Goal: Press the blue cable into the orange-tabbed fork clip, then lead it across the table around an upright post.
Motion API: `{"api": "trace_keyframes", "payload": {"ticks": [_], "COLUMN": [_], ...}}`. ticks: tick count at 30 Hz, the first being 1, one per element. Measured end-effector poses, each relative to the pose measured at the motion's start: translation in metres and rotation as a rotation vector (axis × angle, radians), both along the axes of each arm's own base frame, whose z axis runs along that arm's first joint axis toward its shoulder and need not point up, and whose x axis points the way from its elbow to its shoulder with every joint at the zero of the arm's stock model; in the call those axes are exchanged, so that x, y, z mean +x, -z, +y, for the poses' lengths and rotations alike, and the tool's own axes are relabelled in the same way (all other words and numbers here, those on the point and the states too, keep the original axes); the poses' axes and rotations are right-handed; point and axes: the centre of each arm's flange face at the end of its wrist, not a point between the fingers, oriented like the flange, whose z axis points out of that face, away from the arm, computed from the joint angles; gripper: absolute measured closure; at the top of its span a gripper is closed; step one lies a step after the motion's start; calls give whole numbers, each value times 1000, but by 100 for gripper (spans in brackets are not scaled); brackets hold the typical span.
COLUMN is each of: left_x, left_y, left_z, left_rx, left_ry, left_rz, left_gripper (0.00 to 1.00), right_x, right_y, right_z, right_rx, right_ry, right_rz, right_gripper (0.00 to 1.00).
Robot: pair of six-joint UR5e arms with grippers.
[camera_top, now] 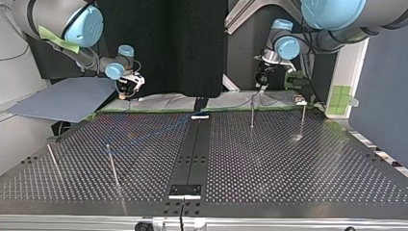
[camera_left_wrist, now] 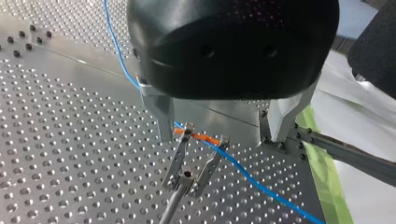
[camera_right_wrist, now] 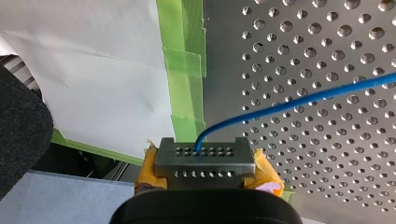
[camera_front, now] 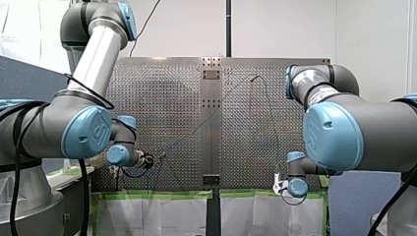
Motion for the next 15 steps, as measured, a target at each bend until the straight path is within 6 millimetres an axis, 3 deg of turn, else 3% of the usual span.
{"api": "trace_keyframes", "payload": {"ticks": [15], "left_x": [-3], "left_y": [-2], "left_z": [-16], "left_rx": [-19], "left_ry": [106], "left_rz": [-8], "left_gripper": [0], "right_x": [0], "right_y": [0], "right_z": [0], "right_rx": [-1], "right_ry": [0], "right_rz": [1], "right_gripper": [99]}}
